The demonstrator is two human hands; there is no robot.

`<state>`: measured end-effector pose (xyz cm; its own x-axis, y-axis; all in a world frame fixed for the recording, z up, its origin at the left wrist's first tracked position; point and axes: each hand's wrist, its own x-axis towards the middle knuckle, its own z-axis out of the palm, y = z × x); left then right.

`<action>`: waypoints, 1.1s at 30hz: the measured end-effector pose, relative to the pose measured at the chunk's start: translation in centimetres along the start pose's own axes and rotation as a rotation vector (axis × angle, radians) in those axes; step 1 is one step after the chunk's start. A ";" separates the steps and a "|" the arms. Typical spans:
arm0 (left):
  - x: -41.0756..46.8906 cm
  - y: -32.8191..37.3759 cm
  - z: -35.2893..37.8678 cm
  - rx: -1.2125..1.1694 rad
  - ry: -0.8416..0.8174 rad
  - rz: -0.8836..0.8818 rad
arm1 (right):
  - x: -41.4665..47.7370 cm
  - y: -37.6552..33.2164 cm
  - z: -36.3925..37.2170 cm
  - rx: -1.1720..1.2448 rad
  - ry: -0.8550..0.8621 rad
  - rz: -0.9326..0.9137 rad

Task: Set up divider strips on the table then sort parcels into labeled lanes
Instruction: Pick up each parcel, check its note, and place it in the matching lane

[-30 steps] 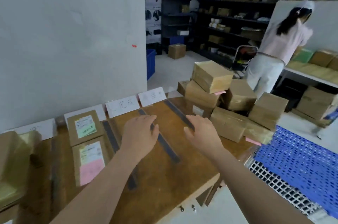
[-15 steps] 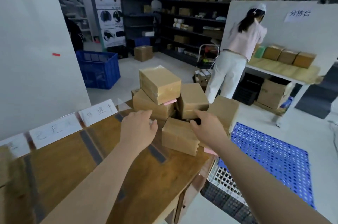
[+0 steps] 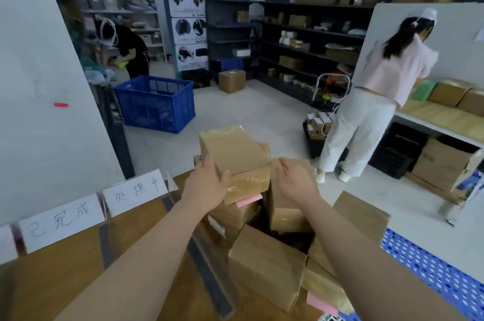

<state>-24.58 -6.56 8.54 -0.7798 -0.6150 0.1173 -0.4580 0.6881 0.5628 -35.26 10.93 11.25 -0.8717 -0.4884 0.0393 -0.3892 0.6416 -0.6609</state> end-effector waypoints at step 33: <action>-6.9 6.3 2.0 -1.869 0.095 -0.497 | 6.8 0.6 -3.8 1.059 -0.348 0.024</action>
<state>-22.90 2.79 9.66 -0.6925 -0.6550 -0.3024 0.4173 -0.7055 0.5728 -42.51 10.20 13.96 -0.6798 -0.7284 -0.0852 0.2218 -0.0935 -0.9706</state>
